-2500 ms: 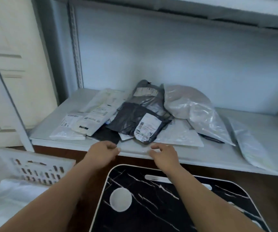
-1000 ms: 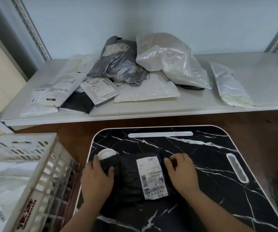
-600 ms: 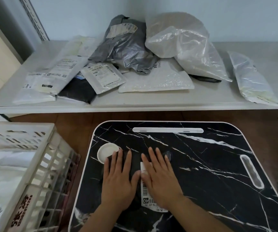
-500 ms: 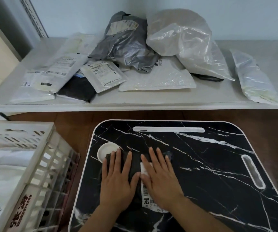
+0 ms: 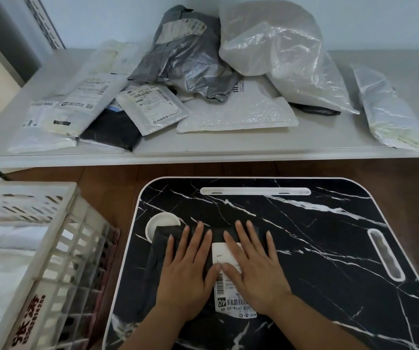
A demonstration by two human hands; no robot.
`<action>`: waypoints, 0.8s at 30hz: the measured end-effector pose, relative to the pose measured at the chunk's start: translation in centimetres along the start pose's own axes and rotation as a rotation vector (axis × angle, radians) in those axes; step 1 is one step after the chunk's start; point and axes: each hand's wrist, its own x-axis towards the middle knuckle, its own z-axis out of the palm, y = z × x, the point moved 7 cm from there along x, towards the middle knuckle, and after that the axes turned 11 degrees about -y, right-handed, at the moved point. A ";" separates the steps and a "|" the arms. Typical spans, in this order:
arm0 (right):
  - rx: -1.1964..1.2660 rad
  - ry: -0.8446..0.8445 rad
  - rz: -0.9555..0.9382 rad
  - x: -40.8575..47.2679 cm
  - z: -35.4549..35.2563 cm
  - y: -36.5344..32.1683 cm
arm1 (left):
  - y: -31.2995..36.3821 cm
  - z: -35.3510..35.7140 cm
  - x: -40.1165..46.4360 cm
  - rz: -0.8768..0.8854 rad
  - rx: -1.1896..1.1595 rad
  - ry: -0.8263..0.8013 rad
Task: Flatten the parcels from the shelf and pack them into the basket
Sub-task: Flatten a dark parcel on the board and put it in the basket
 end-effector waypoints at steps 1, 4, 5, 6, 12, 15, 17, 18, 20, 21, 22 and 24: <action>-0.011 0.014 -0.005 0.1 -0.1 -0.1 | 0.1 0.1 0.0 0.000 0.003 -0.011; -0.048 0.044 -0.013 0.2 0.0 0.0 | 0.1 0.4 0.2 0.004 0.006 -0.034; -0.053 0.053 -0.012 0.3 0.1 0.1 | 0.0 0.5 0.2 0.003 0.007 -0.041; -0.053 0.043 -0.007 0.3 0.3 0.1 | 0.0 0.5 0.2 0.002 0.008 -0.042; -0.030 -0.002 -0.005 0.4 0.3 0.0 | 0.0 0.5 0.3 -0.008 0.011 -0.091; -0.019 -0.050 0.014 0.6 0.6 0.2 | -0.2 0.8 0.4 -0.017 0.008 -0.139; -0.044 -0.099 0.000 0.6 -0.4 -0.1 | -0.2 0.3 0.4 -0.035 0.018 -0.184; -0.069 -0.127 -0.008 0.6 -0.8 -0.3 | -0.1 -0.1 0.4 -0.036 0.033 -0.190; -0.063 -0.170 -0.014 0.5 -1.6 -0.7 | 0.0 -0.9 0.4 -0.036 0.020 -0.194; -0.105 -0.111 -0.022 0.4 -2.2 -1.3 | 0.3 -1.4 0.1 -0.043 0.009 -0.189; -0.089 -0.120 -0.023 0.1 -2.1 -1.8 | 0.5 -1.9 -0.3 -0.045 0.011 -0.162; -0.050 -0.092 -0.064 -0.9 -2.0 -3.2 | 0.7 -2.0 -1.5 -0.037 -0.003 -0.132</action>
